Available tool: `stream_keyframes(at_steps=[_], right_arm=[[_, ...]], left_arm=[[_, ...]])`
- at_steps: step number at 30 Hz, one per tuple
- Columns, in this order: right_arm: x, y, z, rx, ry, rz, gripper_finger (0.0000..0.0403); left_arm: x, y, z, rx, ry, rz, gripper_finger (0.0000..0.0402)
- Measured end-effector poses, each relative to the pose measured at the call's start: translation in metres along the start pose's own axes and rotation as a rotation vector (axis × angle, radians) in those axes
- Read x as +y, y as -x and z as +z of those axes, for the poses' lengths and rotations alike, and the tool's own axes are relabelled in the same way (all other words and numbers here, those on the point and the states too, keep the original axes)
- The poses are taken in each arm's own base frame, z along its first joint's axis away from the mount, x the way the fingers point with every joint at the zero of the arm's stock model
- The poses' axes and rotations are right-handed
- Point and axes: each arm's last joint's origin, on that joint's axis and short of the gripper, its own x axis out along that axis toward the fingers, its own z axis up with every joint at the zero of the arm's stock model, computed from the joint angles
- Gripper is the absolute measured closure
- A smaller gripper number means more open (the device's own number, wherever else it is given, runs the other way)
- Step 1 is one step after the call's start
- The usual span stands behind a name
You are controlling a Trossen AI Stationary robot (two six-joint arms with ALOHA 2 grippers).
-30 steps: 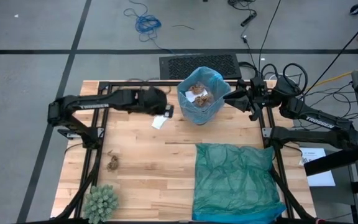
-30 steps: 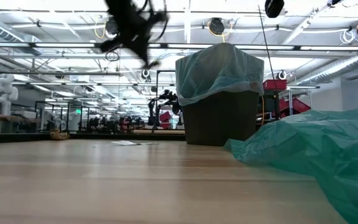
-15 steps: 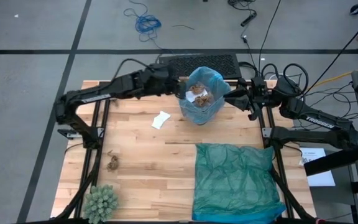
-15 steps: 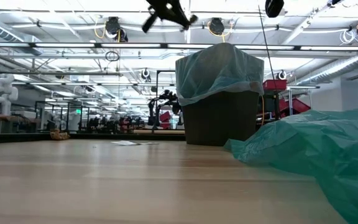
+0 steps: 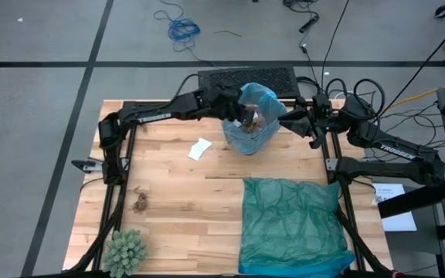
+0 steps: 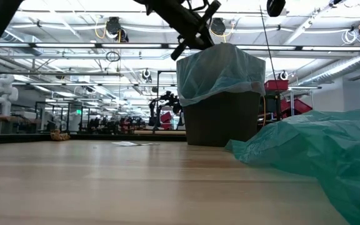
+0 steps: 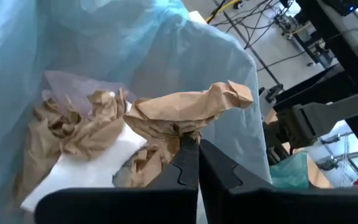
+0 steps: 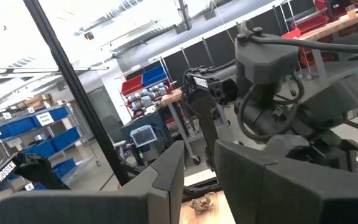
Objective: Place trash/remove bag and relplace
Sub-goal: Put the brown napkin into the black trash bin
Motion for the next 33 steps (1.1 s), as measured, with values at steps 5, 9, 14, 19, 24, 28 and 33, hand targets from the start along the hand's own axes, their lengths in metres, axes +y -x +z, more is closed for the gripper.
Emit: stream_keyframes(at_steps=[5,9,14,19,24,28,33], right_arm=[[0.001,0.000,0.001,-0.015,0.009,0.009,0.0319],[0.001,0.000,0.001,-0.014,0.010,0.009,0.0319],[0.001,0.000,0.002,-0.015,0.013,0.009,0.0319],[0.001,0.000,0.002,-0.013,0.012,0.015,0.0319],[0.001,0.000,0.002,-0.014,0.011,0.016,0.0319],[0.001,0.000,0.002,-0.014,0.011,0.016,0.0319],[0.001,0.000,0.002,-0.014,0.011,0.017,0.0319]], left_arm=[[-0.001,0.000,0.004,-0.011,-0.022,-0.008,0.0343],[-0.006,0.005,0.010,-0.034,-0.057,-0.024,0.0288],[-0.006,0.011,0.020,-0.052,-0.068,-0.021,0.0234],[0.017,0.034,0.030,0.003,0.070,0.305,0.0233],[0.056,0.063,0.023,0.141,0.101,0.767,0.0255],[0.093,0.075,0.017,0.282,0.193,0.978,0.0264],[0.130,0.072,0.004,0.401,0.245,1.108,0.0265]])
